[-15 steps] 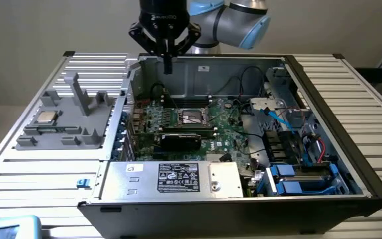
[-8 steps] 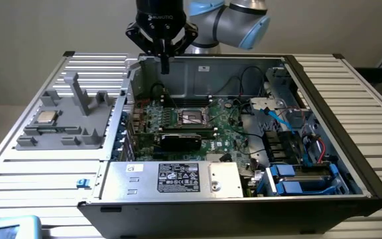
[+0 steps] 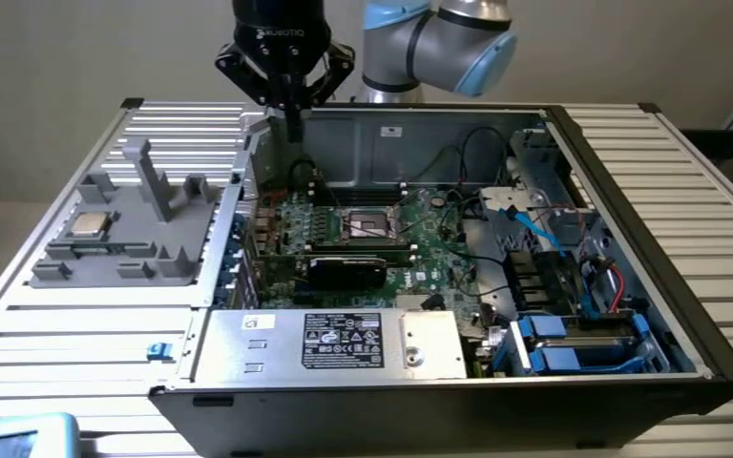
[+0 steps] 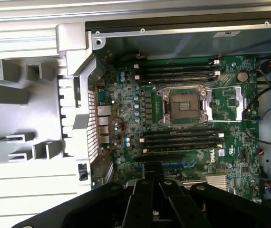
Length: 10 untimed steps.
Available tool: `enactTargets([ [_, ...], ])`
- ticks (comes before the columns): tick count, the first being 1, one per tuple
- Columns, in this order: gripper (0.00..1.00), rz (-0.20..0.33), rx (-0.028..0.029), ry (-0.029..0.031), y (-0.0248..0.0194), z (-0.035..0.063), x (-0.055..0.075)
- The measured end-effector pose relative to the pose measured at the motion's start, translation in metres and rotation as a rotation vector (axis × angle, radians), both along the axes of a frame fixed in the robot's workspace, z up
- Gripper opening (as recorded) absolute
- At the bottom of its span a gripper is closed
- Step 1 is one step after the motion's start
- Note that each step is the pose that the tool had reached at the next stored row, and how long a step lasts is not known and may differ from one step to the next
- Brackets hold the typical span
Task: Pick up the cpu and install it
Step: 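Reach for the cpu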
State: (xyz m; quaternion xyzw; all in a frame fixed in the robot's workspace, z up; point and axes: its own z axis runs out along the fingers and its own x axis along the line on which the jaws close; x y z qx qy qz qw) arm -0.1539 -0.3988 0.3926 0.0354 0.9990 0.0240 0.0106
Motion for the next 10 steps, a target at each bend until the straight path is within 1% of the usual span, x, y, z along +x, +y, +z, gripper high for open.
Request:
enactTargets([
  [10, 0.11, 0.000, 0.0000, -0.0022, 0.0000, -0.0002, -0.045],
])
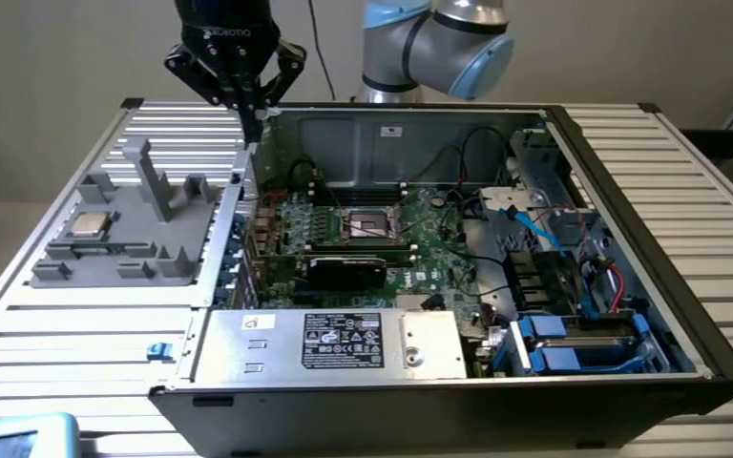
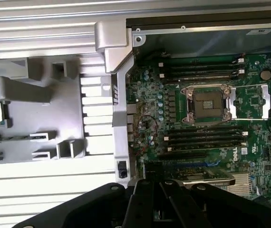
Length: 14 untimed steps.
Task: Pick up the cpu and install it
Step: 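Reach for the cpu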
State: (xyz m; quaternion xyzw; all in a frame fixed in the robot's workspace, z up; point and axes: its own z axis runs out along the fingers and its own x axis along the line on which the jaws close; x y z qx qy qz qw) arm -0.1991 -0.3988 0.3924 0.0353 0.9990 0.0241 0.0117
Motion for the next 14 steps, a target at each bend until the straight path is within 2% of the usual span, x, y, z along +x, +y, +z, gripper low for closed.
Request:
enactTargets([
  [14, 0.11, 0.000, 0.0000, -0.0002, 0.0000, -0.0017, -0.064],
])
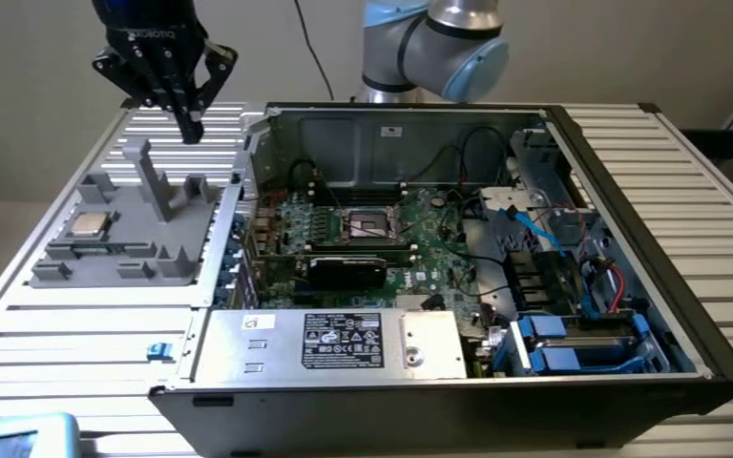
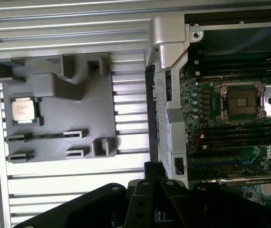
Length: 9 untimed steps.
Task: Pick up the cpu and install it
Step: 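Reach for the cpu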
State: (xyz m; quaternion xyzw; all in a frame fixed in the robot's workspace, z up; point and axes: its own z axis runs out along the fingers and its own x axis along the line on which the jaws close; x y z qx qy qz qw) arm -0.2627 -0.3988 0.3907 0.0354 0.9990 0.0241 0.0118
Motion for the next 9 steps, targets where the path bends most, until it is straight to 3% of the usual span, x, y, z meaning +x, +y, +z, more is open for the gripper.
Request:
enactTargets([
  [5, 0.11, 0.000, 0.0001, -0.0001, 0.0003, -0.0008, -0.023],
  [9, 0.11, 0.000, 0.0000, 0.0000, 0.0054, -0.0025, -0.041],
])
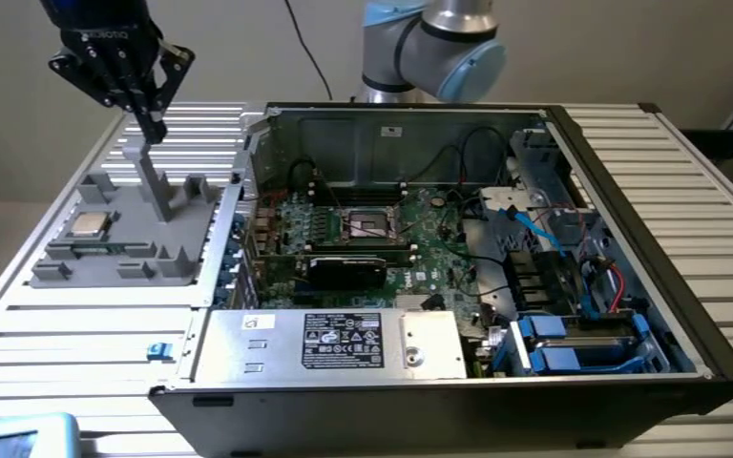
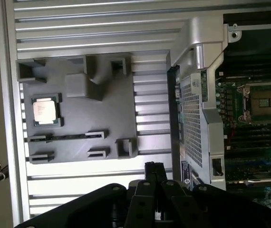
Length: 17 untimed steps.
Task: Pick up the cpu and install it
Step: 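Reach for the cpu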
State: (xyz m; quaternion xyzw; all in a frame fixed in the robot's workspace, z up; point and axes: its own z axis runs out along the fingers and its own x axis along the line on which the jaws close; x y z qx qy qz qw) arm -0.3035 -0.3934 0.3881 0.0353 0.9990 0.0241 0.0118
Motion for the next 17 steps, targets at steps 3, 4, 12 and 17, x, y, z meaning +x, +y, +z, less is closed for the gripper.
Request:
enactTargets([
  [3, 0.11, 0.000, 0.0001, -0.0001, 0.0058, -0.0019, -0.014],
  [4, 0.11, 0.000, 0.0000, 0.0000, 0.0074, -0.0024, -0.019],
  [12, 0.11, 0.000, 0.0001, -0.0001, 0.0145, -0.0071, -0.055],
  [17, 0.11, 0.000, 0.0000, 0.0000, 0.0178, -0.0107, -0.077],
])
